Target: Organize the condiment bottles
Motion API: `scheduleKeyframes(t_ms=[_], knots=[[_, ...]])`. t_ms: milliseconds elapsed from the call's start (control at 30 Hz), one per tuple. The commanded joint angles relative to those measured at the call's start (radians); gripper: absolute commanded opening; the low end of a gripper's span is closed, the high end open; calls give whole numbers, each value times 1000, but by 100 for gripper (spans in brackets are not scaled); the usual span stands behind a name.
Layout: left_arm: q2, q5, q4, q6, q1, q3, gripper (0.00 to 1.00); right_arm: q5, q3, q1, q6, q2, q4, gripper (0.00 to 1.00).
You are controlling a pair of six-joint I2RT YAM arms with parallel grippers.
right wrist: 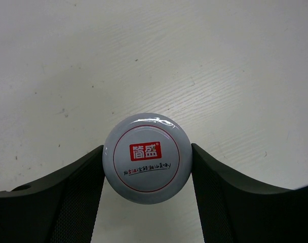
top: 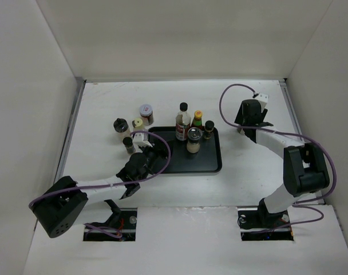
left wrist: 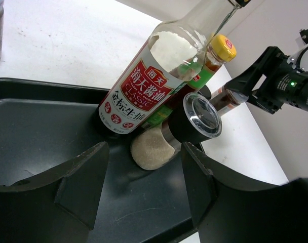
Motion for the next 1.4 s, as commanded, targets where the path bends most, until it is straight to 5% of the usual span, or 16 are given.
scheduleKeyframes(t_ms=[0, 467, 700, 1167, 1367], knots=[[6, 15, 67, -15, -2, 2, 57, 30, -20, 44, 15, -89, 63, 44], [3, 22, 73, -18, -4, 4, 57, 64, -136, 347, 80, -410, -26, 42], [-19, 19, 70, -10, -6, 1, 57, 56, -119, 487, 153, -343, 16, 42], [-34, 16, 67, -4, -7, -5, 57, 109, -157, 547, 190, -212, 114, 42], [-31, 13, 67, -3, -6, -4, 57, 148, -156, 561, 180, -186, 117, 54]])
